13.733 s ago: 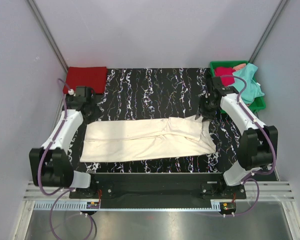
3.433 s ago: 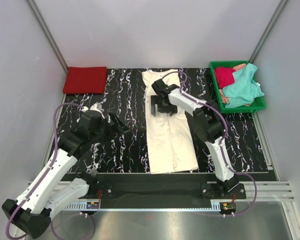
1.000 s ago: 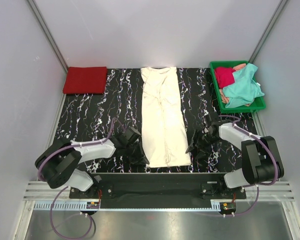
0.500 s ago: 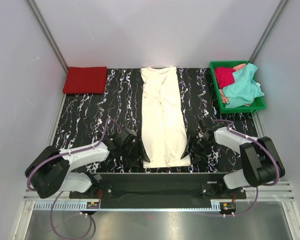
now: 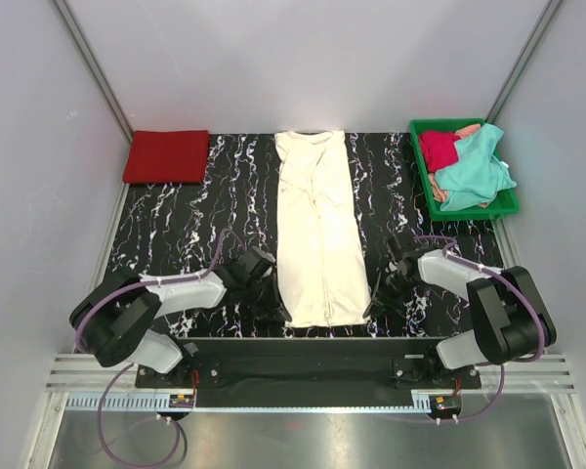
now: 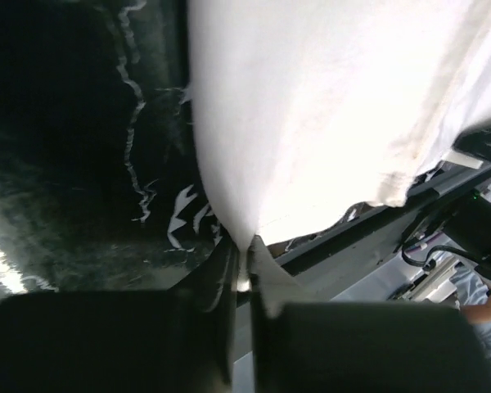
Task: Fold and stack the t-shirts
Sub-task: Fold the tshirt
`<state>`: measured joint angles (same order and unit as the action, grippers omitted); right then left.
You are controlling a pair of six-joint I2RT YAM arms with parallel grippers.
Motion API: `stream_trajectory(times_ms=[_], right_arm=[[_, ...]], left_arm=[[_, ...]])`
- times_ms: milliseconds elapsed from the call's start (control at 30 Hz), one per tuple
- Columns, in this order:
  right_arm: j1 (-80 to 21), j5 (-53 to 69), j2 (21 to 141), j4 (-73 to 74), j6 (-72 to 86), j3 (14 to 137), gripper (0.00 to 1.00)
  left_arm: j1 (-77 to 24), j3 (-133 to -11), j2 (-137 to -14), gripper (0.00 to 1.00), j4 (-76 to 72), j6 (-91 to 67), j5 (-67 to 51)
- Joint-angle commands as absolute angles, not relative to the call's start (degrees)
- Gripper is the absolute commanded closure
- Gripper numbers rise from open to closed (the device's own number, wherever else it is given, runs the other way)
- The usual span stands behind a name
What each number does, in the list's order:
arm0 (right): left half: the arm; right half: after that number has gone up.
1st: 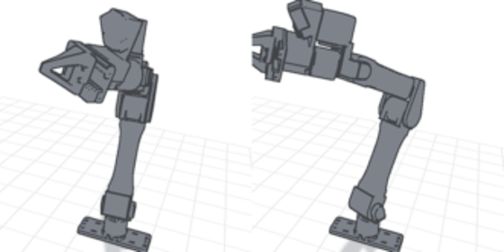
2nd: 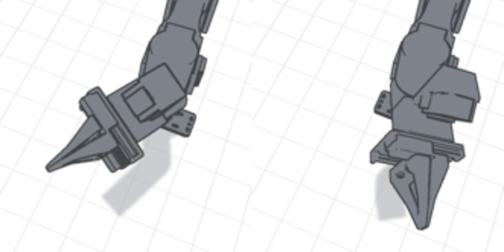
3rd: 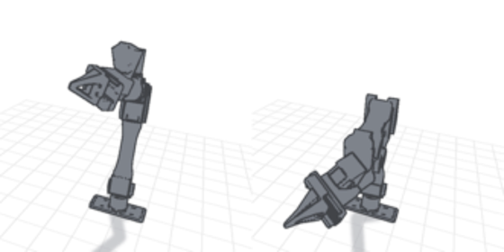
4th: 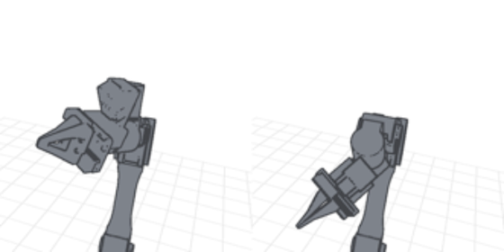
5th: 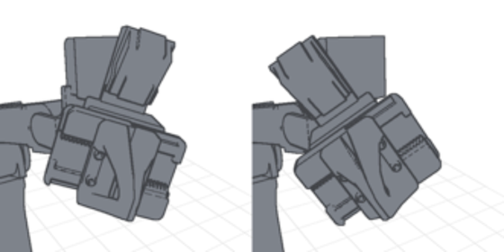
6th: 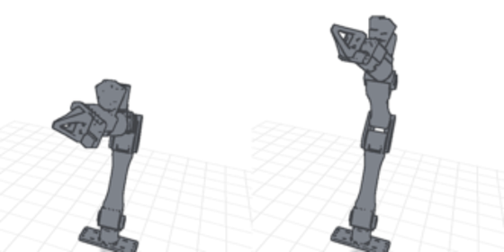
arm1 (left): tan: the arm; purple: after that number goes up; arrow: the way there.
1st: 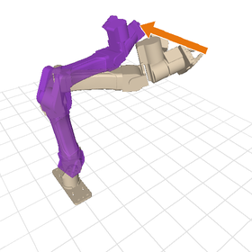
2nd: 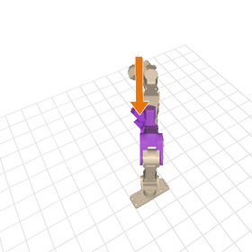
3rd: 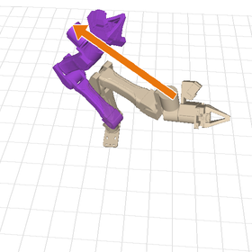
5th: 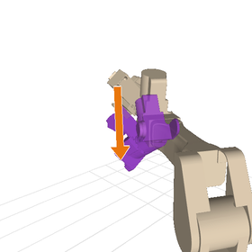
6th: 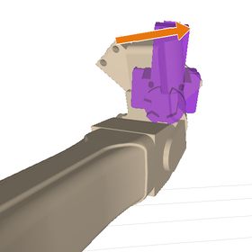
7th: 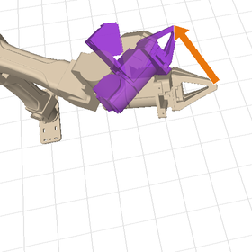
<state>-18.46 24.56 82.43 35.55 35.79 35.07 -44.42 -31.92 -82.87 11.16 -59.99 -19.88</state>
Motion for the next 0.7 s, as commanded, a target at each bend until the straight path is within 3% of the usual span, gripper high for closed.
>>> stream_trajectory(times_ms=[0, 200, 367, 667], right_arm=[[-19.68, 22.85, 83.05, 35.42, 36.12, 35.07, 1.0], [-28.03, 26.02, 76.21, 33.4, 47.53, 30.42, 1.0], [-28.56, 24.96, 73.82, 34.45, 48.25, 27.78, 1.0], [-28.65, 23.82, 69.98, 38.05, 46.59, 30.93, 1.0]], left_arm=[[-45.0, -27.43, -85.52, 1.0, 17.65, -56.86, -12.39], [-45.96, -23.65, -77.88, 1.0, 21.96, -59.23, -12.04], [-48.34, -20.57, -74.01, 1.0, 22.93, -61.35, -11.95], [-49.48, -27.06, -70.59, 1.0, 30.73, -59.6, -8.88]])
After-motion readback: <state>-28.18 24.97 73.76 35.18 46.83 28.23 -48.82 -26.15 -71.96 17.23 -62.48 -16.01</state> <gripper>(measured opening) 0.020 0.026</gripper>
